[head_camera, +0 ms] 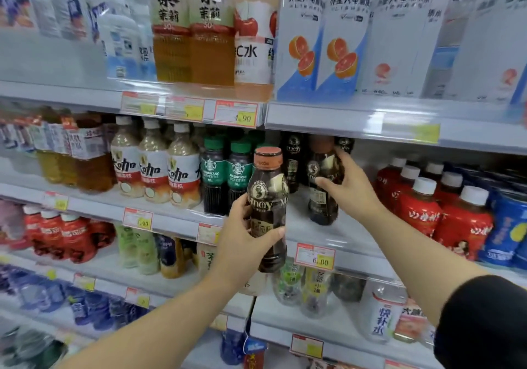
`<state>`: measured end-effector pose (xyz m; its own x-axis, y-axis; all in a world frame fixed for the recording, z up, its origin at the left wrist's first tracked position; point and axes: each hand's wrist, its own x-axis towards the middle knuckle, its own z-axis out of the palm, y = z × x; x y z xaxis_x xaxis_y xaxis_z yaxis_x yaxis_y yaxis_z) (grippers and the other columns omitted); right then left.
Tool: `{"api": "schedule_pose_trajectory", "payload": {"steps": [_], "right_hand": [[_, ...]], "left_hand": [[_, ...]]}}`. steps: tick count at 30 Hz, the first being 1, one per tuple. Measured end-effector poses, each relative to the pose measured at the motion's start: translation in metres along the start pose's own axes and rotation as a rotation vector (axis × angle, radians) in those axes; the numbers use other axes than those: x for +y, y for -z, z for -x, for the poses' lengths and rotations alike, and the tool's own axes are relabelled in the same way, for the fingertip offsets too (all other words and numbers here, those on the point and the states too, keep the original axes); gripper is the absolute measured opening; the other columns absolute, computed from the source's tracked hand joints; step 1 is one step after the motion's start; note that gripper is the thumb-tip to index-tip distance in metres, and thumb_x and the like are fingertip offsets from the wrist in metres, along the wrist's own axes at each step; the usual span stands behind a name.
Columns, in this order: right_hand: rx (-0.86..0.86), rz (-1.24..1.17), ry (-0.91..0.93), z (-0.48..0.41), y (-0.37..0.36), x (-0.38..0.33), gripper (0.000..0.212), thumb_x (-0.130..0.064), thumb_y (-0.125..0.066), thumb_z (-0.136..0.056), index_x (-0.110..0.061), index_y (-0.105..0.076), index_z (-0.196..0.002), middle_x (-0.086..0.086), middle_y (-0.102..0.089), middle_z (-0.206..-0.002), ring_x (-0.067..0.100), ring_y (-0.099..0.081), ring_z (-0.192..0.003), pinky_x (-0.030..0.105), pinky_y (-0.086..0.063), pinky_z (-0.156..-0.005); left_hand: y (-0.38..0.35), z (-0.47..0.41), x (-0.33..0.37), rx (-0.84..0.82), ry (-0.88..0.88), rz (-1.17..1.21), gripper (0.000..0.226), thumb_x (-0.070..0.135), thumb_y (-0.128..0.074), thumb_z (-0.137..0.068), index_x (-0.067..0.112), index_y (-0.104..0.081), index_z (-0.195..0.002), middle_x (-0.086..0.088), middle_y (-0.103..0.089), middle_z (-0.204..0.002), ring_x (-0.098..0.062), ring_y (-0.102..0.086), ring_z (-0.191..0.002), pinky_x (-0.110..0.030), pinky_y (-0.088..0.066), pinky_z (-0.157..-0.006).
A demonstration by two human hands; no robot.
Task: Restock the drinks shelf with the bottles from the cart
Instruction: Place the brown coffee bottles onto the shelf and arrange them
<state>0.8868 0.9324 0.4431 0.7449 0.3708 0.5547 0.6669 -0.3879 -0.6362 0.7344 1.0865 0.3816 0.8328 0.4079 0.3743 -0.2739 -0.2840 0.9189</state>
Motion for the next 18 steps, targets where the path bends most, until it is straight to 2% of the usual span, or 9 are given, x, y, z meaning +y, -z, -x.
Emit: {"api": "schedule_pose_trajectory", "payload": {"steps": [3, 6, 8, 10, 12, 14, 18], "right_hand": [[0.012, -0.061, -0.098, -0.023, -0.004, 0.019, 0.068, -0.021, -0.065, -0.086, -0.019, -0.03, -0.144, 0.003, -0.055, -0.131, 0.02, -0.051, -0.121, 0.034, -0.04, -0.103], [0.034, -0.176, -0.19, -0.038, -0.008, 0.033, 0.07, -0.026, -0.063, -0.088, -0.025, -0.024, -0.146, 0.001, -0.053, -0.132, 0.02, -0.05, -0.122, 0.038, -0.041, -0.104], [0.023, -0.193, -0.188, -0.038, -0.013, 0.037, 0.078, -0.024, -0.067, -0.085, -0.022, -0.02, -0.147, 0.0, -0.053, -0.132, 0.017, -0.051, -0.12, 0.036, -0.04, -0.105], [0.003, -0.157, -0.201, -0.029, -0.023, 0.05, 0.089, -0.019, -0.078, -0.073, -0.016, -0.023, -0.143, -0.002, -0.055, -0.125, 0.015, -0.054, -0.114, 0.034, -0.042, -0.102], [-0.003, -0.006, -0.285, -0.018, -0.035, 0.065, 0.09, -0.024, -0.085, -0.064, -0.012, -0.032, -0.137, 0.003, -0.057, -0.125, 0.023, -0.055, -0.115, 0.035, -0.044, -0.097], [0.008, 0.085, -0.375, -0.018, -0.042, 0.072, 0.078, -0.028, -0.083, -0.067, -0.008, -0.041, -0.13, 0.011, -0.059, -0.126, 0.03, -0.054, -0.116, 0.033, -0.043, -0.089], [0.083, 0.093, -0.436, -0.04, -0.049, 0.077, 0.07, -0.017, -0.077, -0.076, -0.002, -0.036, -0.13, 0.017, -0.055, -0.129, 0.034, -0.052, -0.118, 0.035, -0.042, -0.088]], "left_hand": [[0.003, -0.01, -0.001, -0.011, 0.01, -0.001, 0.063, 0.016, -0.076, -0.076, 0.043, -0.038, -0.119, 0.026, -0.054, -0.109, 0.011, -0.053, -0.099, -0.013, -0.043, -0.08], [0.005, -0.018, -0.001, -0.012, 0.014, -0.007, 0.062, 0.017, -0.076, -0.076, 0.044, -0.039, -0.118, 0.027, -0.054, -0.107, 0.013, -0.054, -0.095, -0.009, -0.042, -0.074], [0.006, -0.022, -0.001, -0.019, 0.019, -0.02, 0.061, 0.017, -0.076, -0.076, 0.048, -0.038, -0.112, 0.026, -0.055, -0.105, 0.016, -0.055, -0.091, -0.009, -0.043, -0.071], [0.007, -0.026, -0.003, -0.021, 0.023, -0.035, 0.061, 0.018, -0.077, -0.075, 0.049, -0.038, -0.111, 0.024, -0.056, -0.106, 0.011, -0.056, -0.094, -0.012, -0.044, -0.075], [0.008, -0.03, -0.005, -0.021, 0.025, -0.047, 0.062, 0.02, -0.078, -0.074, 0.046, -0.039, -0.116, 0.022, -0.057, -0.11, 0.006, -0.056, -0.1, -0.017, -0.045, -0.081], [0.009, -0.034, -0.009, -0.022, 0.035, -0.044, 0.064, 0.021, -0.078, -0.073, 0.045, -0.041, -0.119, 0.02, -0.058, -0.112, 0.003, -0.056, -0.103, -0.021, -0.047, -0.084], [0.011, -0.042, -0.014, -0.028, 0.042, -0.052, 0.063, 0.023, -0.079, -0.073, 0.038, -0.045, -0.124, 0.018, -0.061, -0.113, -0.002, -0.059, -0.104, -0.03, -0.05, -0.09]]}}
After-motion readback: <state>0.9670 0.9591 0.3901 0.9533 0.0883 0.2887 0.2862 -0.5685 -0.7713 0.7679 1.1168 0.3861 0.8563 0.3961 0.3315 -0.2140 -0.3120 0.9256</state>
